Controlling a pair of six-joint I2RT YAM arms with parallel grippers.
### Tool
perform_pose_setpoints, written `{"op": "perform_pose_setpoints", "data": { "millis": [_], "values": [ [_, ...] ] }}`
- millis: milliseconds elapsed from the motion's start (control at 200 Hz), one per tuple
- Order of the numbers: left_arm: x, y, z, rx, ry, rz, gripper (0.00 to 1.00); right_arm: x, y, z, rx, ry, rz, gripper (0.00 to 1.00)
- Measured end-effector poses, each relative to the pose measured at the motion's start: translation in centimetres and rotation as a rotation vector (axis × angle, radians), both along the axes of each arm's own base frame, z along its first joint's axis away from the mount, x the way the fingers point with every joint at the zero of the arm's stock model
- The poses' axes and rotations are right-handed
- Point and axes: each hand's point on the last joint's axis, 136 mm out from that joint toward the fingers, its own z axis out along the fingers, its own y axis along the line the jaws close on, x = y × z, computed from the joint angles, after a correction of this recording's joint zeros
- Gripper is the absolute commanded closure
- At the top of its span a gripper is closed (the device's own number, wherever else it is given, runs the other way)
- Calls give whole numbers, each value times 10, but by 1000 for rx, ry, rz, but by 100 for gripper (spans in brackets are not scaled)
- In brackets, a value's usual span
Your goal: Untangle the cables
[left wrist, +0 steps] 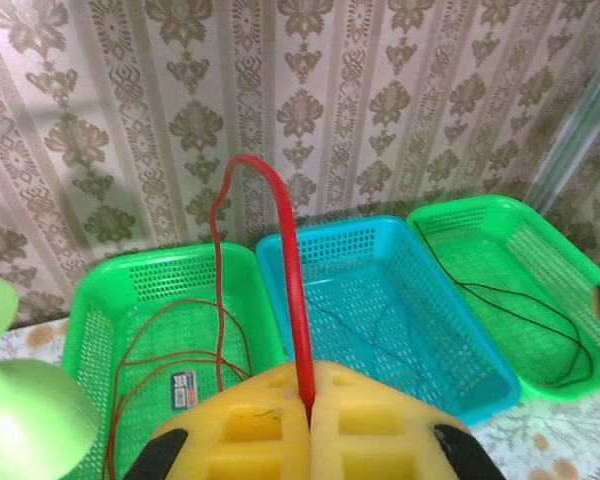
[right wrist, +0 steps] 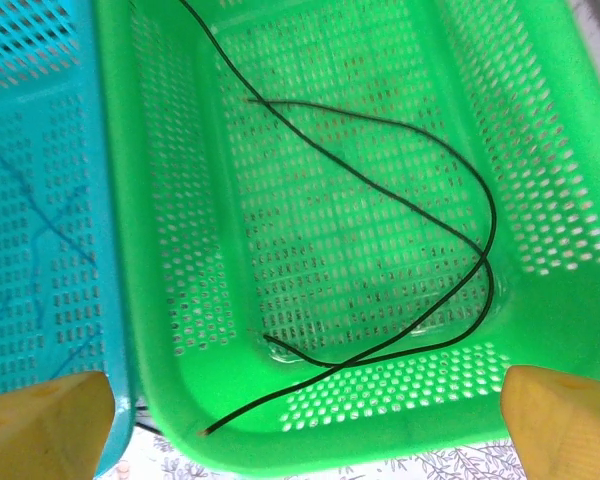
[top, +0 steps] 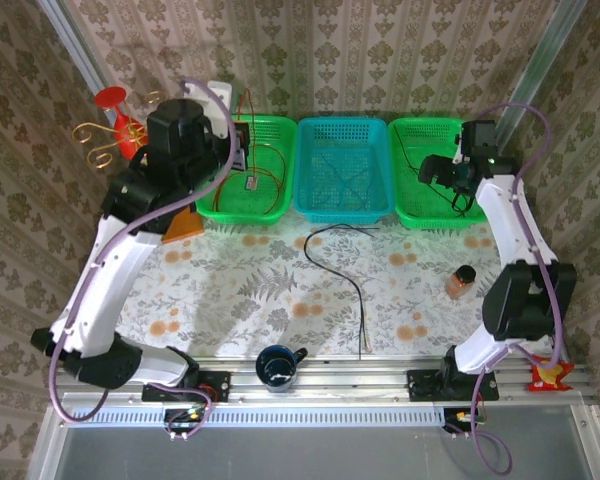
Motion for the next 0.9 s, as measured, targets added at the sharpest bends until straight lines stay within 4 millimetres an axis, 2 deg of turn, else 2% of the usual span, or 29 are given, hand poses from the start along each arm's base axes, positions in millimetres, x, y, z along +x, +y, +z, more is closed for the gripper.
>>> {"op": "perform_pose_setpoints", "data": {
  "millis": [155,245,350,550,685,795,900],
  "values": [
    [38,7,-9,43,11,52,100,-14,5,31,20,-88,-1,0],
    [61,8,-27,75,45,71,100,-23,11,35,35,-106,10,0],
    [90,4,-60,126,103,79,100,-32,20,37,55,-113,24,0],
    [153,-16,-155,312,231,94,100,-47,34,59,70,-166,59,0],
    [193,-28,-237,419,358,103,100,-62,36,77,74,-206,70,0],
    [205,-30,-299,484,467,99,100,-74,37,86,72,-215,74,0],
    [205,-24,-337,519,548,101,100,-86,38,94,74,-227,77,0]
  ]
}}
